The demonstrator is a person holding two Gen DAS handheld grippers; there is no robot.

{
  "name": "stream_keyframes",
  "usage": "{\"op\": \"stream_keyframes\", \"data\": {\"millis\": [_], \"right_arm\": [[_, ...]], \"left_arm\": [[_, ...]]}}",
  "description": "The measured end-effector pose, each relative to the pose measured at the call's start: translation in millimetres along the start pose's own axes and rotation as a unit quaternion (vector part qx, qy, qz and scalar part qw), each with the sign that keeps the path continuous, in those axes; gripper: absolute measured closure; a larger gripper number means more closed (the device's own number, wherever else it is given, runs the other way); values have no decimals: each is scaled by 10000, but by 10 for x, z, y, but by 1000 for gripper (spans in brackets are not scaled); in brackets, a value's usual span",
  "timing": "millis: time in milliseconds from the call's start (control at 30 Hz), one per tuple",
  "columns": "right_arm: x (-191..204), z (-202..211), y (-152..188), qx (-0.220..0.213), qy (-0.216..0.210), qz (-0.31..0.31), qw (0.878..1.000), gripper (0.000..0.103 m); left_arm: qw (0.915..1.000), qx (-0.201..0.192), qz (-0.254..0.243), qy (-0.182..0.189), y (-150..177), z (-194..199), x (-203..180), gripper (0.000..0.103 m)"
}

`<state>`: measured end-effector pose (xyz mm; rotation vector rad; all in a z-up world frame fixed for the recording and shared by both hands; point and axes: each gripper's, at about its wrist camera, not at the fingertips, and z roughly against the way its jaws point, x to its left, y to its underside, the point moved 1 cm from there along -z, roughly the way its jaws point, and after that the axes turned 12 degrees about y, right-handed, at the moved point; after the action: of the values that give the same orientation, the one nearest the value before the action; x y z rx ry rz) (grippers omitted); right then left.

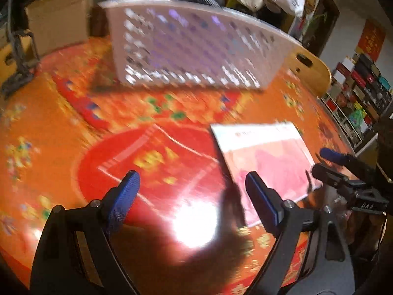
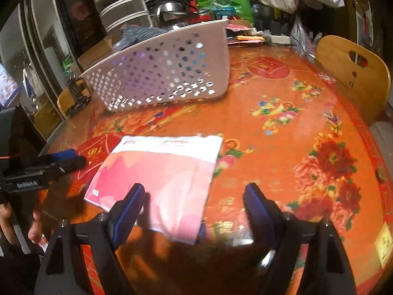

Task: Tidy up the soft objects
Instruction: 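Move both tools back toward the pink-and-white package on the table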

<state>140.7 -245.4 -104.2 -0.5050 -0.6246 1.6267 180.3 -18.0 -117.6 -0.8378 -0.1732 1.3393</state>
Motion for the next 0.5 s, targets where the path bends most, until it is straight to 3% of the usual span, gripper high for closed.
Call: {"op": "stream_keyframes", "data": {"millis": [67, 333, 500], "right_arm": [[101, 10, 35, -18, 165, 219, 9996, 20], [298, 25, 102, -99, 202, 490, 9985, 24], [388, 43, 145, -252, 38, 561, 9981, 36]], "left_arm": [[9998, 67, -84, -170, 26, -41, -94, 17], [9998, 107, -176, 36, 123, -117, -462, 18], [9992, 49, -161, 351, 79, -128, -576, 53]]}}
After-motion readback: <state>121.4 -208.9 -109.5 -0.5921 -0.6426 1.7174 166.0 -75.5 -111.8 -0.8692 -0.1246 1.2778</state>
